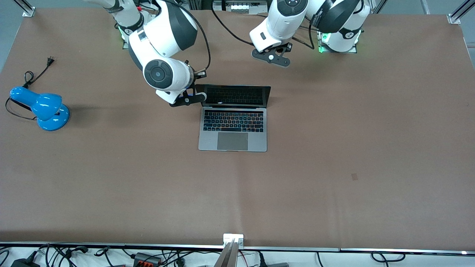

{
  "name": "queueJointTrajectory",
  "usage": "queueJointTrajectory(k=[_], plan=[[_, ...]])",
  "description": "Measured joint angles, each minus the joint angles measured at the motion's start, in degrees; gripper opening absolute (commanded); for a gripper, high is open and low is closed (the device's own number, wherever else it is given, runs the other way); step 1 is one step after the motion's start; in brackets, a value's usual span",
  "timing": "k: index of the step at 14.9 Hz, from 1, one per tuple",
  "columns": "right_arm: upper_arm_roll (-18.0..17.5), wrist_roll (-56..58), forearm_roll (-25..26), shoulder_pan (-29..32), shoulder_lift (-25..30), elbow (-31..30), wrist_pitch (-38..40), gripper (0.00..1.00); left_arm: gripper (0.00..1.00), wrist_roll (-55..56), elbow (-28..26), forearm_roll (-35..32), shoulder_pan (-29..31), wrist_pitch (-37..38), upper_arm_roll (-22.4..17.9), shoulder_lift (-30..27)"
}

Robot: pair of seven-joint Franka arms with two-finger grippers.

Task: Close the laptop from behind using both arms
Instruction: 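Move both grippers toward the laptop screen from behind its hinge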

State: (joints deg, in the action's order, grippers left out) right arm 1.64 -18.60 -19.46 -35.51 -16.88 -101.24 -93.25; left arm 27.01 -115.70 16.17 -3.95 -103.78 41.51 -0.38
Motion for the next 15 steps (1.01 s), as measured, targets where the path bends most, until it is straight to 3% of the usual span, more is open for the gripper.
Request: queueJointTrajectory(k=[8, 11, 15], plan=[[1.4, -1.4, -3.4, 1.7, -1.0, -0.3, -1.3, 0.00, 0.01, 5.1, -12.9, 0.0, 0.1, -23.7, 6.1, 0.0], [1.5, -1.6, -4.8, 1.7, -1.2, -0.3, -1.5, 0.00, 0.01, 5.4, -14.5, 0.1, 0.5, -31.5, 6.4, 0.2], [1.4, -1.9, -5.0, 1.6, -1.2, -0.3, -1.3, 0.00, 0.01, 5.3, -14.7, 0.0, 0.9, -35.9, 6.4, 1.2]])
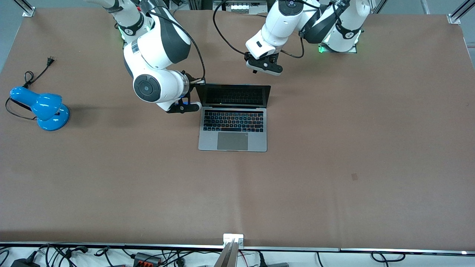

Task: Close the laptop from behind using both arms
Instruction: 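Move both grippers toward the laptop screen from behind its hinge, then lower both grippers onto the back of the open laptop screen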

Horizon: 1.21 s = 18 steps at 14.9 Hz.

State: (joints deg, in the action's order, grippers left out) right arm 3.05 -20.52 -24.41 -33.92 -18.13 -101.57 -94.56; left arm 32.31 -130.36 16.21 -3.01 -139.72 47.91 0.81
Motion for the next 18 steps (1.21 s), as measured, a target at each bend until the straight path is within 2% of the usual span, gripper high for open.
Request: queueJointTrajectory(k=[9, 18], plan=[[0.0, -0.1, 0.0, -0.1, -0.2, 0.0, -0.7, 0.00, 0.01, -0.1, -0.1, -8.4, 2.4, -6.8, -0.1, 4.6], [0.0, -0.1, 0.0, 0.0, -1.8, 1.8, -3.8, 0.00, 0.01, -0.2, 0.8, -8.9, 3.0, -7.8, 0.0, 5.6]])
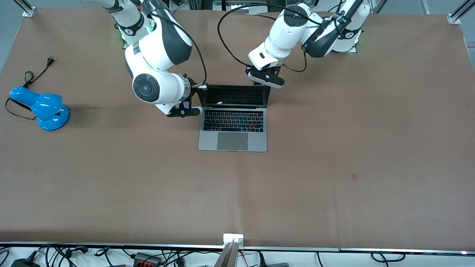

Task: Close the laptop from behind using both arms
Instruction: 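Lower both grippers onto the back of the open laptop screen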

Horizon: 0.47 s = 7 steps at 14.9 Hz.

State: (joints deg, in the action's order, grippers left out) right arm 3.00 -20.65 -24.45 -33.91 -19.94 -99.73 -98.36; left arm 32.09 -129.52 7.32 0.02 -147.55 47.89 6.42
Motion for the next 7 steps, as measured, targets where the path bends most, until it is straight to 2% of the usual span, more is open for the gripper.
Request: queueJointTrajectory(k=[3, 7], plan=[[0.0, 0.0, 0.0, 0.0, -0.4, 0.9, 3.7, 0.00, 0.01, 0.0, 0.1, 0.0, 0.0, 0.0, 0.0, 0.0], [-0.1, 0.0, 0.0, -0.1, -0.4, 1.4, 4.1, 0.00, 0.01, 0.0, 0.1, 0.0, 0.0, 0.0, 0.0, 0.0]])
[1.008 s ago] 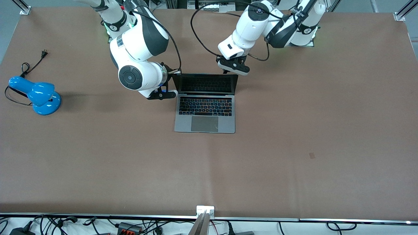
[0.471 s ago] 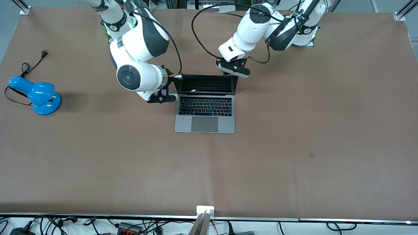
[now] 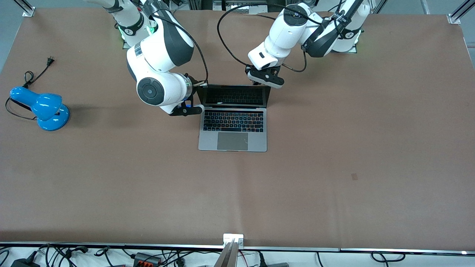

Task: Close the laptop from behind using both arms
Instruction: 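Lower both grippers onto the back of the open laptop screen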

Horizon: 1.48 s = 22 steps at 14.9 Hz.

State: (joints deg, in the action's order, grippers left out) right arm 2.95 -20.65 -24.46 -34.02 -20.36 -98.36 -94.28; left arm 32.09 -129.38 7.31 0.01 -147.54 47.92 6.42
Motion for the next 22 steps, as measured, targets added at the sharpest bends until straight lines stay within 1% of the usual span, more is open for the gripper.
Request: queueJointTrajectory(k=[2, 4, 7, 9, 10, 12, 15, 20, 22], plan=[[0.0, 0.0, 0.0, -0.1, 0.0, 0.2, 0.0, 0.00, 0.01, 0.0, 0.1, 0.0, 0.0, 0.0, 0.0, 0.0], [0.2, 0.0, 0.0, 0.2, 0.0, 2.2, 1.2, 0.00, 0.01, 0.0, 0.2, 0.0, 0.0, 0.0, 0.0, 0.0], [0.8, 0.0, 0.0, 1.7, 0.4, 6.9, 9.1, 0.00, 0.01, 0.0, 0.3, 0.0, 0.0, 0.0, 0.0, -0.1], [0.6, 0.0, 0.0, 1.4, 0.5, 7.0, 11.7, 0.00, 0.01, 0.0, 0.3, -0.1, 0.0, 0.0, 0.1, -0.1], [0.3, 0.0, 0.0, 0.5, 0.3, 6.4, 11.8, 0.00, 0.01, 0.0, 0.3, -0.1, 0.0, 0.0, 0.1, -0.1], [0.0, -0.9, 0.0, -2.1, -0.7, 5.0, 11.2, 0.00, 0.01, 0.0, 0.3, -0.1, 0.0, 0.0, 0.1, -0.1], [0.0, -2.0, 0.6, -4.8, -3.1, 4.3, 8.3, 0.00, 0.01, 0.0, 0.3, -0.1, 0.0, 0.0, 0.1, -0.1], [0.3, -2.0, 2.5, -5.0, -5.3, 4.3, 2.6, 0.00, 0.01, 0.0, 0.3, -0.1, 0.0, 0.0, 0.1, -0.1], [0.5, -2.1, 2.5, -4.6, -5.4, 4.6, 2.1, 0.00, 0.01, 0.0, 0.3, -0.1, 0.0, 0.0, 0.1, -0.1]])
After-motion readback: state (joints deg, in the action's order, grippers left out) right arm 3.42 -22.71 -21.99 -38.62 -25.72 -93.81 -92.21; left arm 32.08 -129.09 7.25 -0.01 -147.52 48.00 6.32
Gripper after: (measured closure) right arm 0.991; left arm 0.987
